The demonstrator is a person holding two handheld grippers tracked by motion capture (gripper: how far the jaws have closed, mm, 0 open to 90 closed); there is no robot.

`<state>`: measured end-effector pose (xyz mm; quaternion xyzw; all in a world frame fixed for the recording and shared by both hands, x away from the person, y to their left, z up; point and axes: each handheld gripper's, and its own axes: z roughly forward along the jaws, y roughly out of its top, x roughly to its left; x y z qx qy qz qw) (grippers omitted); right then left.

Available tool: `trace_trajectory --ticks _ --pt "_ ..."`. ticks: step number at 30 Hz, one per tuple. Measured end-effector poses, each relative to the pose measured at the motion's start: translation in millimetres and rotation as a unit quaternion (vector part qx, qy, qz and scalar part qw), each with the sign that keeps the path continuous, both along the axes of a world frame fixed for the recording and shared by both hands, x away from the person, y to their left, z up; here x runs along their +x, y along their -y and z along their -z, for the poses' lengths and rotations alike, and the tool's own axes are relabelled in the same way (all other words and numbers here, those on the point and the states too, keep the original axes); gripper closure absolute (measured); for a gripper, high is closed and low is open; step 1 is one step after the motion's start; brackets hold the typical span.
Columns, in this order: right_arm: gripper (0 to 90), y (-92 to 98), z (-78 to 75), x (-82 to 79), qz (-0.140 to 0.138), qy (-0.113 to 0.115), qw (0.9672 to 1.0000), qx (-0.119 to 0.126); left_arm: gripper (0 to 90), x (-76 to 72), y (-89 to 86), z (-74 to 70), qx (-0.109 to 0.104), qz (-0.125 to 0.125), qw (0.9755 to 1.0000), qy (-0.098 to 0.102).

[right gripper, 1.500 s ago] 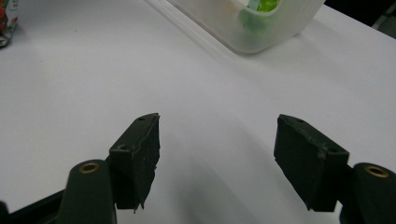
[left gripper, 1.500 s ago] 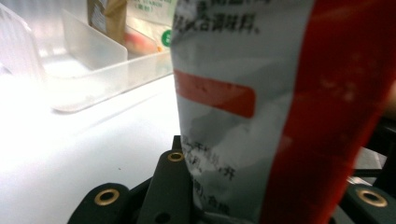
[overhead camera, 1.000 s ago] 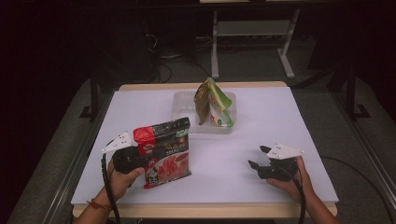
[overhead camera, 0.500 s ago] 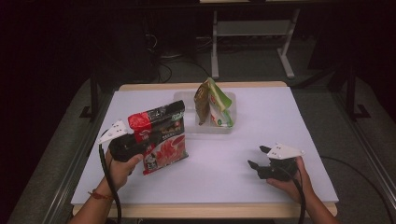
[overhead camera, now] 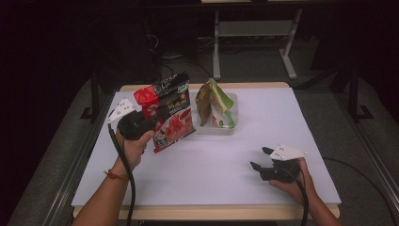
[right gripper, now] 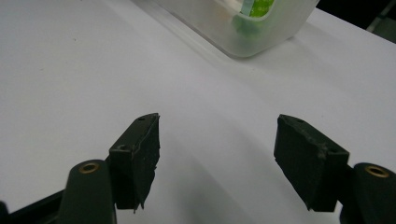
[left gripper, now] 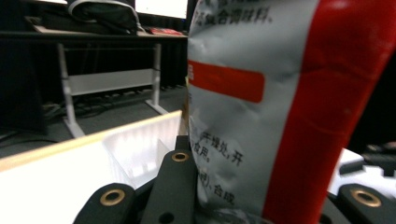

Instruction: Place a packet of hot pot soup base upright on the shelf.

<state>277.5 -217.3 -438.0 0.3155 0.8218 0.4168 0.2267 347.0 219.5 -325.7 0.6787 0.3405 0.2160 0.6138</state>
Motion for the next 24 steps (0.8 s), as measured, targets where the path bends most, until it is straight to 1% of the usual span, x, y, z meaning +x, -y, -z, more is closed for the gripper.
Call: trace_trajectory --ticks 2,3,4,5,6,7,9,13,14,17,21,24 --pt "30.8 0.4 0.1 -0.1 0.000 -0.001 1.0000 0.001 80.6 6.1 3.8 -2.0 0.000 -0.019 0.9998 0.001" --pt "30.9 0.8 0.1 0.0 0.000 0.000 1.0000 0.001 80.7 8.9 5.9 -2.8 0.003 -0.027 0.9996 0.002" --pt "30.9 0.8 0.2 -0.1 -0.001 -0.001 1.0000 0.000 80.6 10.8 8.7 -3.6 0.016 -0.039 0.9990 0.010" --pt "30.9 1.0 0.2 -0.3 -0.001 0.000 1.0000 0.000 80.6 12.7 10.7 -4.2 0.020 -0.047 0.9986 0.013" --pt "30.9 1.2 0.2 -0.5 -0.002 -0.001 1.0000 0.001 80.7 15.3 12.0 -4.5 0.018 -0.053 0.9984 0.012" --pt "30.9 1.3 0.2 -0.7 -0.002 -0.001 1.0000 0.001 80.7 17.9 13.2 -4.5 0.021 -0.059 0.9979 0.013" --pt "30.9 1.7 0.3 -0.6 -0.001 -0.001 1.0000 0.002 80.6 23.3 15.4 -3.8 0.013 -0.066 0.9976 0.011" --pt "30.9 1.8 0.8 -0.1 -0.001 -0.003 1.0000 0.007 80.6 34.0 26.4 -3.8 0.021 -0.085 0.9960 0.017" --pt "30.9 1.5 0.9 0.1 -0.001 -0.004 1.0000 0.006 80.6 37.0 29.6 -3.2 0.023 -0.089 0.9956 0.017" --pt "30.7 0.7 1.2 0.0 -0.005 -0.005 1.0000 0.005 80.6 45.9 38.2 -0.6 0.018 -0.099 0.9949 0.011" --pt "30.7 0.3 1.5 -0.4 -0.009 -0.004 0.9999 0.005 80.6 56.7 49.9 3.0 0.030 -0.114 0.9929 0.014" --pt "30.8 1.1 1.7 -0.6 -0.009 -0.004 0.9999 0.005 80.6 64.9 55.1 7.7 0.028 -0.125 0.9917 0.013"
